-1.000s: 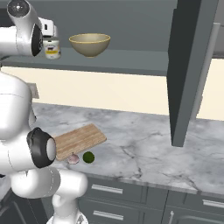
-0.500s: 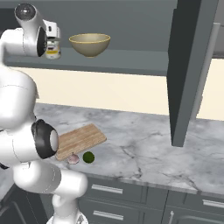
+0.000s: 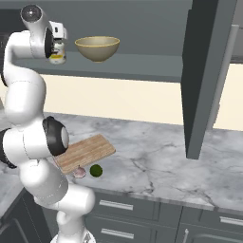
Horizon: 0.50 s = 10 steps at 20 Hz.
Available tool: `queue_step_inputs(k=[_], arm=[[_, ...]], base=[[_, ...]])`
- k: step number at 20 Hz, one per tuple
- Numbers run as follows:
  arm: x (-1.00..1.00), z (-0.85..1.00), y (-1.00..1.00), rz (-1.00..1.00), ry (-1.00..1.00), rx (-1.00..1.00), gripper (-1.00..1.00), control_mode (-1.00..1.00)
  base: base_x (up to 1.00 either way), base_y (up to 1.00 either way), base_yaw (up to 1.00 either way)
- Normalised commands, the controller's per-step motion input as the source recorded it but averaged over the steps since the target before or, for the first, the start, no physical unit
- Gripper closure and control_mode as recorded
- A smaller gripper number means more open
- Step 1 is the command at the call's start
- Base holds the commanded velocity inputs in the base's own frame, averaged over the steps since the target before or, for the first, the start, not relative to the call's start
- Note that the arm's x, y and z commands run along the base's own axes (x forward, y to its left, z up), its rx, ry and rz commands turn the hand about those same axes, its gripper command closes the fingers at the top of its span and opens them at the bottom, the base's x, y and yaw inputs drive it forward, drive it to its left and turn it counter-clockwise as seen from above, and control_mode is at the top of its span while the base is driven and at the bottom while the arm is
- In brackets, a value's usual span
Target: Open the cabinet. Place the bowl and condiment on the counter. Then place the lime and garlic on the cutting board.
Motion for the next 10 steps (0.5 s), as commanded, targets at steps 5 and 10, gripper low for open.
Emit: queue_step_inputs(k=[5,10], arm=[[0.36,0.0,0.0,0.0,0.0,-0.04,-1.0,-1.0],[0.27,0.0,0.02,0.0,0.01,-0.02,-1.0,-1.0]], base=[[0.0,0.0,0.0],[0.0,0.0,0.0]])
